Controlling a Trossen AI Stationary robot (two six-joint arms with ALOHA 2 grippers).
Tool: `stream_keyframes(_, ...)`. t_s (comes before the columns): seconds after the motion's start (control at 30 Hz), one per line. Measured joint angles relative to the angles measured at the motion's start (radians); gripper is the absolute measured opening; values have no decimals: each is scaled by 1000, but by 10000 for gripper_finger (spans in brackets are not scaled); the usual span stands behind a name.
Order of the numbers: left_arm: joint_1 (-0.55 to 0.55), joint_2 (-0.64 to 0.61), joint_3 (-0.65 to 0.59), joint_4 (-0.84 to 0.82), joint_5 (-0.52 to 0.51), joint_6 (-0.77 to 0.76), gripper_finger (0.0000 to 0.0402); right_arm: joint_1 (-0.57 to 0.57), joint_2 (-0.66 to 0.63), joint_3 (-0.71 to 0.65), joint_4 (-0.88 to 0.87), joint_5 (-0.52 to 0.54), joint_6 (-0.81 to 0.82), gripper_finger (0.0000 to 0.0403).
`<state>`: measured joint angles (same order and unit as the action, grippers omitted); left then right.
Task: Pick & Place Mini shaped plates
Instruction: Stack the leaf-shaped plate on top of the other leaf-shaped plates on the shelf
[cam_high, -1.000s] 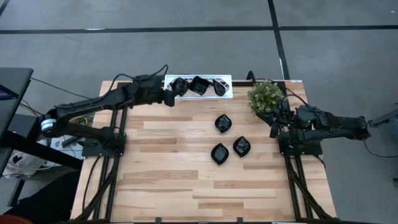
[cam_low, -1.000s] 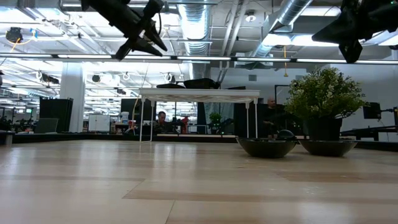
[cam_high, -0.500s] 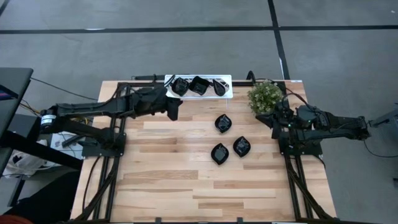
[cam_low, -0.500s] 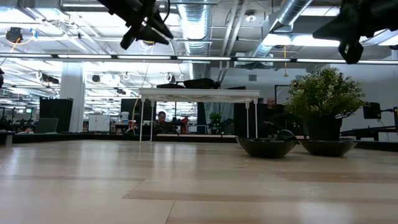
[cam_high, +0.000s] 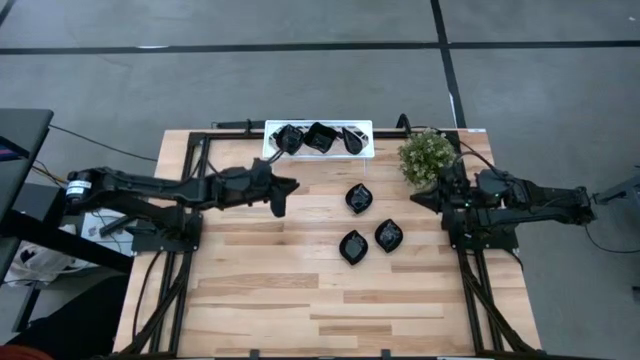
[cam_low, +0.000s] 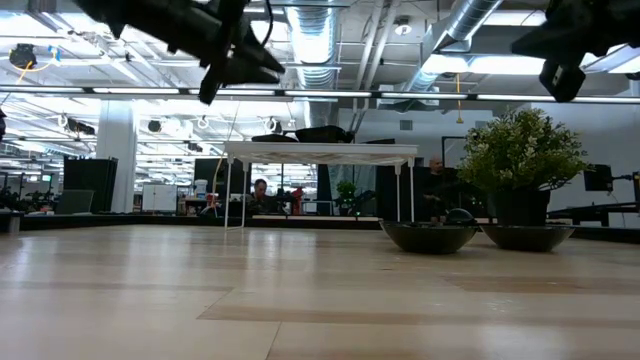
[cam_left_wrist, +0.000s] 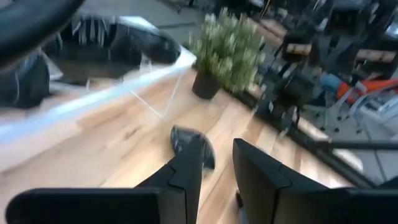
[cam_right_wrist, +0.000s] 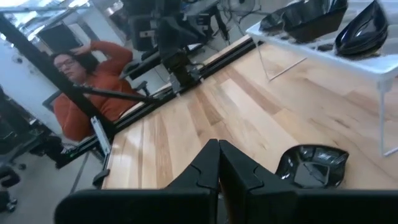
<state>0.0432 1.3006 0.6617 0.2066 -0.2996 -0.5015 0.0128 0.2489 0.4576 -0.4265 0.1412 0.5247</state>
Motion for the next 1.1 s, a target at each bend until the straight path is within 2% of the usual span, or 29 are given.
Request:
stream_keyframes(0.2,-38,0,-63,32,0,-13,92,1,41,0,-33,-68,3,1)
stream_keyframes(0.37,-54,0,-76,40,0,-30,92,3,150,0,-55,-123,69,1)
stream_keyframes(0.53,-64,0,-76,43,0,-30,92,37,276,0,-60,-126,105,1)
stream_keyframes(0.87,-65,0,-76,42,0,-27,92,129,506,4,80,-125,137,1)
stream_keyframes(1.1,-78,0,-100,45,1,-4,92,170,599,8,10,-119,317,1)
